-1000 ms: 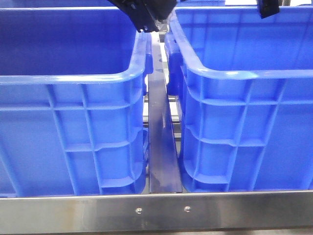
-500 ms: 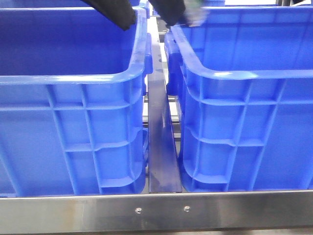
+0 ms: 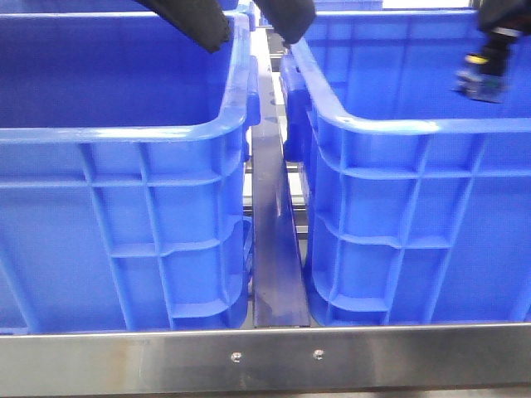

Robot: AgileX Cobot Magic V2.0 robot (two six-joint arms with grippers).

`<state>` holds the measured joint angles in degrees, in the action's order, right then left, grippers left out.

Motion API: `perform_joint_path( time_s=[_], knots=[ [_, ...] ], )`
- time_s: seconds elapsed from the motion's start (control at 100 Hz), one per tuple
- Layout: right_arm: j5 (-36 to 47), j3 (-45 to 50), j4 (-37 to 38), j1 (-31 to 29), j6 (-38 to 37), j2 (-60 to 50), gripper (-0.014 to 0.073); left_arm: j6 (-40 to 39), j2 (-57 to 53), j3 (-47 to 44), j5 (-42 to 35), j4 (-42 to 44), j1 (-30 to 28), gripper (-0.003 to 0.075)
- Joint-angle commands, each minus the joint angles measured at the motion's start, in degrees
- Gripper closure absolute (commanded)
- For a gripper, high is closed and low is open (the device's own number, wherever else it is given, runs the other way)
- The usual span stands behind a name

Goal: Pick red and yellow buttons and place in box
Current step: 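Grasp the red button with the right gripper and open the left gripper, then lower the red button into the bin and open the right gripper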

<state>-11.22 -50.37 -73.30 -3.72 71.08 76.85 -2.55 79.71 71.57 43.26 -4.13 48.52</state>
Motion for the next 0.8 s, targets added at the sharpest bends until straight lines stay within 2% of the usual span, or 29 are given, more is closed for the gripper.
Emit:
perform_joint_path(
  time_s=[0.0, 0.47, 0.79],
  knots=[
    [6.04, -1.63, -2.11, -0.21, 2.94, 0.20, 0.0307, -0.04, -1.95, 1.80, -3.57, -0.96, 0.45, 0.0237],
    [12.73, -11.91, -2.06, -0.21, 3.81, 16.51, 0.0307, -0.04, -1.95, 1.80, -3.93, -1.81, 0.45, 0.0237],
    [13.37, -13.63, -2.02, -0.21, 3.81, 20.81, 0.0293, -0.04, -1.95, 1.80, -3.93, -1.90, 0.45, 0.0237]
  ],
)
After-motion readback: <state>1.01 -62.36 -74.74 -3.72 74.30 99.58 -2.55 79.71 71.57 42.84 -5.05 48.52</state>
